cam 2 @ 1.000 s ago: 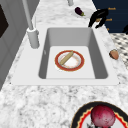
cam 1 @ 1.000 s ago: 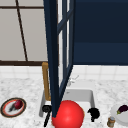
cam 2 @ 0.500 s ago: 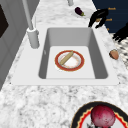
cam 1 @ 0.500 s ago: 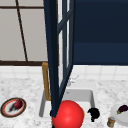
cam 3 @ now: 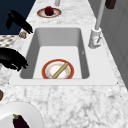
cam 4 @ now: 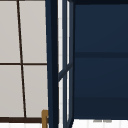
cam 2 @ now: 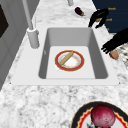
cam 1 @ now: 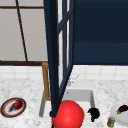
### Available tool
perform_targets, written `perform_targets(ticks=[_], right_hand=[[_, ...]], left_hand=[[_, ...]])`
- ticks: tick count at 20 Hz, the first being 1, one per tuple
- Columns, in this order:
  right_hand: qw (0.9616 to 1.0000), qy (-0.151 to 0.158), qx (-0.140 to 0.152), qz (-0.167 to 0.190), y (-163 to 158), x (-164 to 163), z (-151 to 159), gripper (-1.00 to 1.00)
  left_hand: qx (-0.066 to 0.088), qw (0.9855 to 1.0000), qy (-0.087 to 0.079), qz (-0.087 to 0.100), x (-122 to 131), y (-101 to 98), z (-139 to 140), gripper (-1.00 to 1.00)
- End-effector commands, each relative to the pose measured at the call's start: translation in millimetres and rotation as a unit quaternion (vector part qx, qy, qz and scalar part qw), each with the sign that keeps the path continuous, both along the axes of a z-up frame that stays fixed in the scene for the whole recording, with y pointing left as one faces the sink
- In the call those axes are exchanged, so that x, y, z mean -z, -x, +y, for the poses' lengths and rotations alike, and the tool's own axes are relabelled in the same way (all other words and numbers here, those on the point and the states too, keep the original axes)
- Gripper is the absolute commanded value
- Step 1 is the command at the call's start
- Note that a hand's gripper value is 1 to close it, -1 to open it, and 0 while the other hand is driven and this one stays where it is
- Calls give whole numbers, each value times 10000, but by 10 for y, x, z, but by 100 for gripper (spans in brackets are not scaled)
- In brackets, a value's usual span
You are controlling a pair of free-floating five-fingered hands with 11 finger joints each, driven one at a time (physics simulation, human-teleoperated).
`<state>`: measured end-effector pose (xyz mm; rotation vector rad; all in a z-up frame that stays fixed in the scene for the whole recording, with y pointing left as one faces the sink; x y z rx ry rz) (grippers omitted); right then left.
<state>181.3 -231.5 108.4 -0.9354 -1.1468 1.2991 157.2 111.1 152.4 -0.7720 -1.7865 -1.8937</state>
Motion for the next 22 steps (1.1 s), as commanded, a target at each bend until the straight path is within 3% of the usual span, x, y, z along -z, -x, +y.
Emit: perform_targets(ticks=[1,2,3,5,10,12,14,16,19,20,21,22], right_hand=[[10000,0,0,0,0,0,0,0],[10000,0,0,0,0,0,0,0],[10000,0,0,0,0,0,0,0],[10000,0,0,0,0,0,0,0],[10000,0,0,0,0,0,0,0],[10000,0,0,0,0,0,0,0],[10000,0,0,0,0,0,0,0],[10000,0,0,0,0,0,0,0],[10000,0,0,0,0,0,0,0],[10000,0,0,0,0,0,0,0],[10000,0,0,0,0,0,0,0],[10000,0,0,0,0,0,0,0]], left_hand=[[77,9998,155,71,166,-139,178,-100],[40,9999,140,0,328,-152,144,-100],[2,9997,100,-215,405,-85,94,-100],[-12,9996,-20,-280,552,-105,-36,-100],[-35,9996,-37,-272,937,-200,-59,-100],[0,9987,44,-506,1048,-299,-7,-100],[11,9997,106,-211,965,-439,124,-100],[-10,9997,253,-18,924,-423,157,-100],[48,9987,500,48,953,-335,190,-100],[70,9981,603,37,947,-329,249,100],[192,9977,636,137,912,-323,289,100],[133,9976,682,45,869,-293,225,100]])
